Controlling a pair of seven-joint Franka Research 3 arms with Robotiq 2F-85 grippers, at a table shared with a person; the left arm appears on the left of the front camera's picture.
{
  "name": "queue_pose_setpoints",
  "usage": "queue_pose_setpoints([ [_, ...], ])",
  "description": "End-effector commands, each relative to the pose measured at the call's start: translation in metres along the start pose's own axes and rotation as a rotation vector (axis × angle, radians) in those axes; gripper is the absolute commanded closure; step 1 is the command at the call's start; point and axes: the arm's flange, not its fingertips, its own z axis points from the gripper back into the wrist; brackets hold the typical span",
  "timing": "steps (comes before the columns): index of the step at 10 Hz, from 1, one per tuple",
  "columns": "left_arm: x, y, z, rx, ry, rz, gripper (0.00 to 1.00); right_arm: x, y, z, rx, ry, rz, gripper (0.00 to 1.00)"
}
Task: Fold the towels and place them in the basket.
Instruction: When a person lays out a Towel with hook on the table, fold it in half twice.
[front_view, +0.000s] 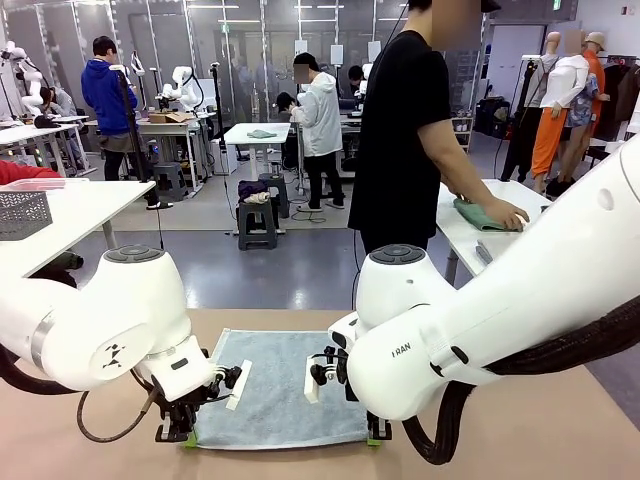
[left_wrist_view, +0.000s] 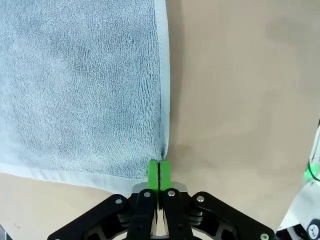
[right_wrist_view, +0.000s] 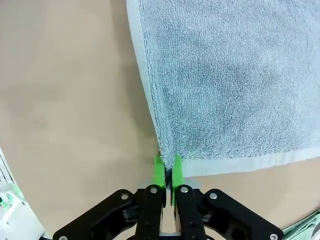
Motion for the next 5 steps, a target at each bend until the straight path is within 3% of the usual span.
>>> queue_pose_setpoints([
  [1,0.001,-0.002,0.004,-0.021,-0.003,0.000,0.99,-0.001,-0.003,0.002,0.012,-0.003,0.025,0.94],
  [5,-0.004,0.012,0.042,-0.028,-0.025,-0.022,0.99,-0.007,-0.028,0.035,0.008,-0.014,0.117,0.94],
])
